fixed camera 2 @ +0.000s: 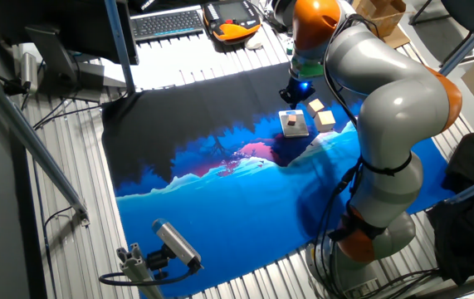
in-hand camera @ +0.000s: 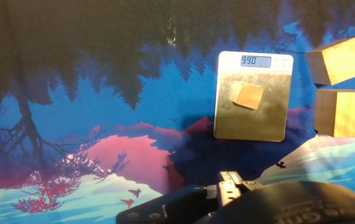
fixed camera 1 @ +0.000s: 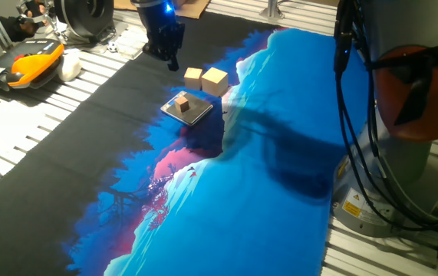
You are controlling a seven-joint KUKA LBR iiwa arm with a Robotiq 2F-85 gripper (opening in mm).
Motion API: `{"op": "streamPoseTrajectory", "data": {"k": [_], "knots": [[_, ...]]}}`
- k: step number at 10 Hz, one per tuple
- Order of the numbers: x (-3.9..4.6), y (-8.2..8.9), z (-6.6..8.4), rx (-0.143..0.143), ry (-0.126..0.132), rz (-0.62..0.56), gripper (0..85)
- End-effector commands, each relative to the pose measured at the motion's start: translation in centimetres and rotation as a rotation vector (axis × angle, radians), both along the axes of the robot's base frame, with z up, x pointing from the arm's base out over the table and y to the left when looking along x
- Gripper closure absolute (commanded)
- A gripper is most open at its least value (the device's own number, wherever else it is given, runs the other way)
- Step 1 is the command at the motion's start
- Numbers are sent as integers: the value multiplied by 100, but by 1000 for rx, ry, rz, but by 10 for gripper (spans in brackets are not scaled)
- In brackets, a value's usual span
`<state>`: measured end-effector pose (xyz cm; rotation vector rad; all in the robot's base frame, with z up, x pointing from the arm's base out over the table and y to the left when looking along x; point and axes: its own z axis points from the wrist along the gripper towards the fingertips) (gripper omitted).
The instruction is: Remove the object from the scale
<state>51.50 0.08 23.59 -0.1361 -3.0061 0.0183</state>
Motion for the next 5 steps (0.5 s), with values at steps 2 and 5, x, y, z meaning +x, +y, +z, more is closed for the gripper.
{"op": "streamPoseTrajectory", "data": {"k": [2, 5], "knots": [[-1, 0, 0, 0, 1, 0, 850], [-2, 0, -1, 0, 1, 13, 850]]}}
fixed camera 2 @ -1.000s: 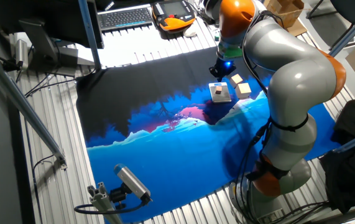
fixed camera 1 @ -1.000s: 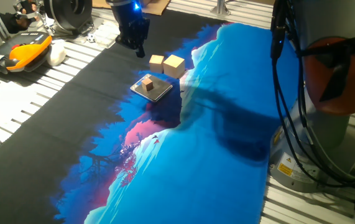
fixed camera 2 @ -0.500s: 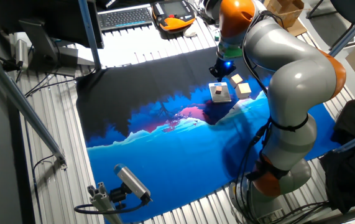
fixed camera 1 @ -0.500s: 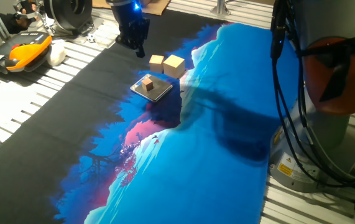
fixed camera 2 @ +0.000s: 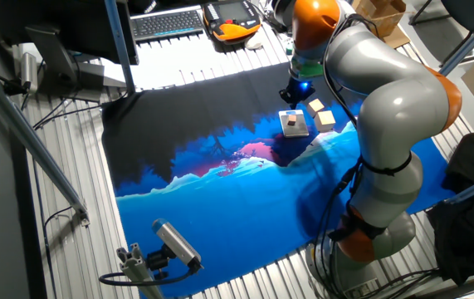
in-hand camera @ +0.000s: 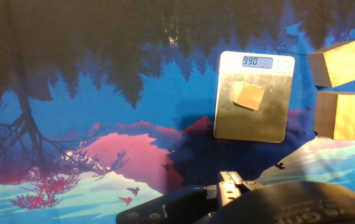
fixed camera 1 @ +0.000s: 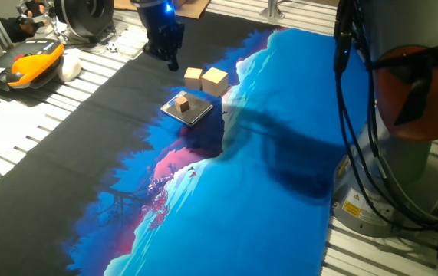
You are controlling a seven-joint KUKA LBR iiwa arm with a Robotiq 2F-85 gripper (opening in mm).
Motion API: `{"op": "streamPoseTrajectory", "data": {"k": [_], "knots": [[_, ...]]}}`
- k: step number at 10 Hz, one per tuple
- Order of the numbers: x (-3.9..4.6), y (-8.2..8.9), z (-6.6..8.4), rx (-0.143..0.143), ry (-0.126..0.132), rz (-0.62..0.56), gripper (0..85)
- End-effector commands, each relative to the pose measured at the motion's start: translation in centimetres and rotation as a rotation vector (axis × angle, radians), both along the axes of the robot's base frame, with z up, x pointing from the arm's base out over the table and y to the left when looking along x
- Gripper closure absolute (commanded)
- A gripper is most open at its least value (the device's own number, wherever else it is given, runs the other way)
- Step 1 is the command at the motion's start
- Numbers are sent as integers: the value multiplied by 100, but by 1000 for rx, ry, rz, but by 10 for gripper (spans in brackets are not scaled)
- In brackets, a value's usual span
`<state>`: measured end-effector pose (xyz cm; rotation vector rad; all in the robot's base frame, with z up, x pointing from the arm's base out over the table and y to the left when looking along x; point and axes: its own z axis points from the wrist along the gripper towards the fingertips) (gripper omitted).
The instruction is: Remove the object from the scale
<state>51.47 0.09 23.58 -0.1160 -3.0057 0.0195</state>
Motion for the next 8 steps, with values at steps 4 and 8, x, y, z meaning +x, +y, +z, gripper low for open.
{"op": "streamPoseTrajectory", "data": {"k": [4, 8], "knots": [[1, 0, 0, 0, 0, 16, 850], [1, 0, 0, 24, -5, -18, 850]]}}
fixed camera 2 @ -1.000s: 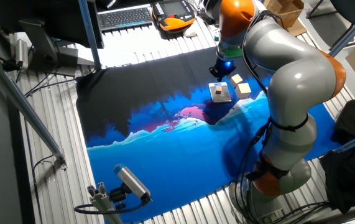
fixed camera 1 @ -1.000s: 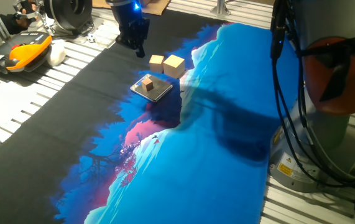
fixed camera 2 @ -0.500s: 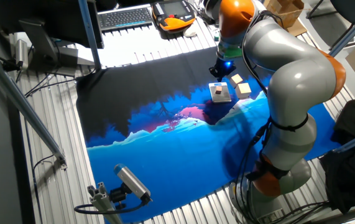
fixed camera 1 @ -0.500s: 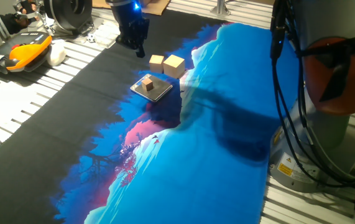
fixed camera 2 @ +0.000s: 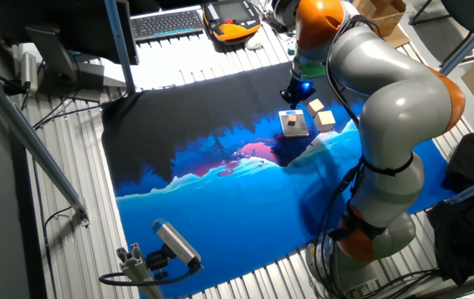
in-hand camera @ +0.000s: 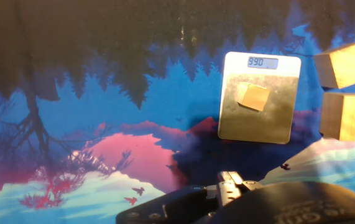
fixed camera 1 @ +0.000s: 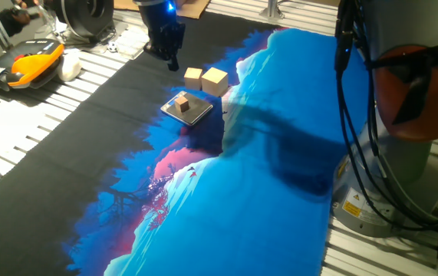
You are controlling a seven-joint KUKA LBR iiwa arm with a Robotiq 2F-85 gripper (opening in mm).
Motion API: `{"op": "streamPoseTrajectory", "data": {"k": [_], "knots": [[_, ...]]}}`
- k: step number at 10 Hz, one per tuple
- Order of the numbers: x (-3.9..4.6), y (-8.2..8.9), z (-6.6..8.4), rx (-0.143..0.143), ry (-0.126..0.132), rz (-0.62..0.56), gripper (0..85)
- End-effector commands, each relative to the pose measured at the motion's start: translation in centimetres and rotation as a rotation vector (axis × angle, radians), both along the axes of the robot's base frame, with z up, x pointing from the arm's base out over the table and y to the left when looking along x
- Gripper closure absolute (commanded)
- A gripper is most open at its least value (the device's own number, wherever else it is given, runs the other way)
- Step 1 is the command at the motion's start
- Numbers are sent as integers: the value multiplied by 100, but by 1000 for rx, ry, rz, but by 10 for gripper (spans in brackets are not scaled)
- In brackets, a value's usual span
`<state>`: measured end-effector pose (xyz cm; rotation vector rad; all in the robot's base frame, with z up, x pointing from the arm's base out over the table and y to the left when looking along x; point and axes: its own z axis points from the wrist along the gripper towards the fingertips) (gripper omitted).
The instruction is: Remove the object from the scale
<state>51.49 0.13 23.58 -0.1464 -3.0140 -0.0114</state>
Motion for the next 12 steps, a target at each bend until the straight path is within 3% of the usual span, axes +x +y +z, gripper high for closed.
{"op": "streamPoseTrajectory", "data": {"k": [1, 2, 4, 6, 7, 8, 9, 10, 12], "knots": [[-1, -4, 1, -45, -18, -7, 850], [-1, -4, 1, -123, -36, 5, 850], [-1, -4, 1, -161, -31, 5, 850], [-1, -4, 1, -131, -42, -38, 850], [-1, -4, 1, -131, -46, -38, 850], [-1, -4, 1, -99, -69, -48, 850], [-1, -4, 1, -84, -74, -70, 850], [-1, -4, 1, -86, -82, -90, 850], [-1, -4, 1, -90, -67, -104, 850]]}}
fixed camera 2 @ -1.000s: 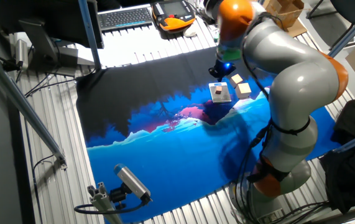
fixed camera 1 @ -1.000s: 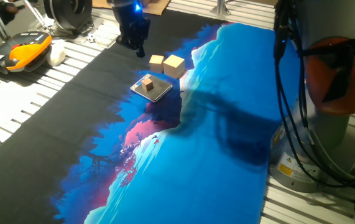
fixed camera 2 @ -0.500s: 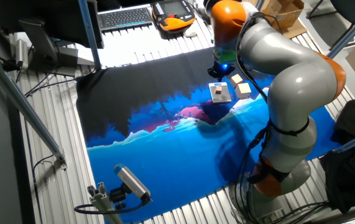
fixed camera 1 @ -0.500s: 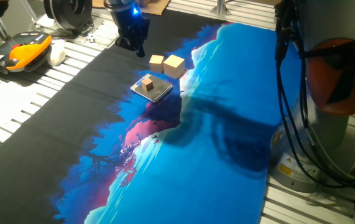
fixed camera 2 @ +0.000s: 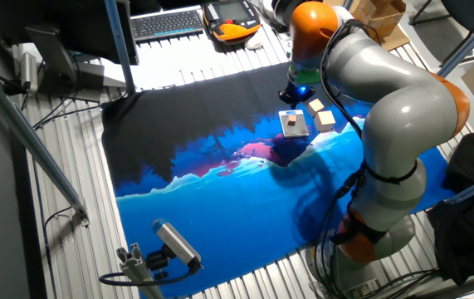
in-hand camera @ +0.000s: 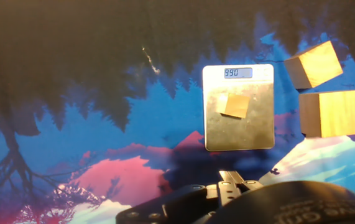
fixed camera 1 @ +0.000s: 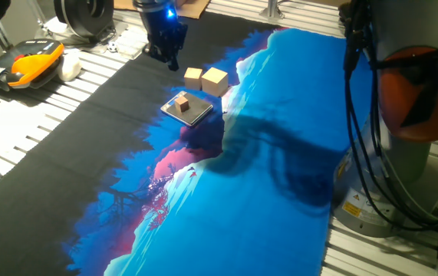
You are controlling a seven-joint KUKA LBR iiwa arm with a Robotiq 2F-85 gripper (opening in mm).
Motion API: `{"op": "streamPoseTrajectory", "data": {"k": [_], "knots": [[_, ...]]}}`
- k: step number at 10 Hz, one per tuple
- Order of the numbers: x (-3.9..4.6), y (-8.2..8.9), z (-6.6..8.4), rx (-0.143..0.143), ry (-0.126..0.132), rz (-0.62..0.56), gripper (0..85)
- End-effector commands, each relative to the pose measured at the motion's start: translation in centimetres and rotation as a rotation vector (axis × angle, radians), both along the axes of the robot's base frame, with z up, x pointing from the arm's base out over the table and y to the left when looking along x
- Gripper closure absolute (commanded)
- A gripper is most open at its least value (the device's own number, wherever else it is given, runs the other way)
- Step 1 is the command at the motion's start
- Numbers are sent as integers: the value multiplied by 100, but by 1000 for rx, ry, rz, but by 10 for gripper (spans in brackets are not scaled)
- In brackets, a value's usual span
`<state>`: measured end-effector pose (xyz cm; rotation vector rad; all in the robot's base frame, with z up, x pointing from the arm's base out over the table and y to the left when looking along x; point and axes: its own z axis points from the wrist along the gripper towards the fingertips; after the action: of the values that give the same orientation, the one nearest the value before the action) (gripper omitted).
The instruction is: Remove the object from the scale
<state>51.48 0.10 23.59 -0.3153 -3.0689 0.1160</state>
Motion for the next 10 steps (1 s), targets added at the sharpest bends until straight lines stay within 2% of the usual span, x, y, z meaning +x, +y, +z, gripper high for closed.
{"op": "streamPoseTrajectory", "data": {"k": [1, 2, 3, 4, 5, 6, 7, 10], "knots": [[0, -2, 0, -16, 3, 9, 850], [0, -2, 0, -46, 5, 27, 850], [9, -16, -7, -42, 6, 24, 680], [67, -87, -52, -34, -3, 21, 510], [131, -145, -99, -38, -9, 20, 340], [197, -220, -173, -25, 9, 9, 340], [237, -288, -252, -23, 11, 15, 340], [392, -440, -550, 4, 0, 18, 340]]}}
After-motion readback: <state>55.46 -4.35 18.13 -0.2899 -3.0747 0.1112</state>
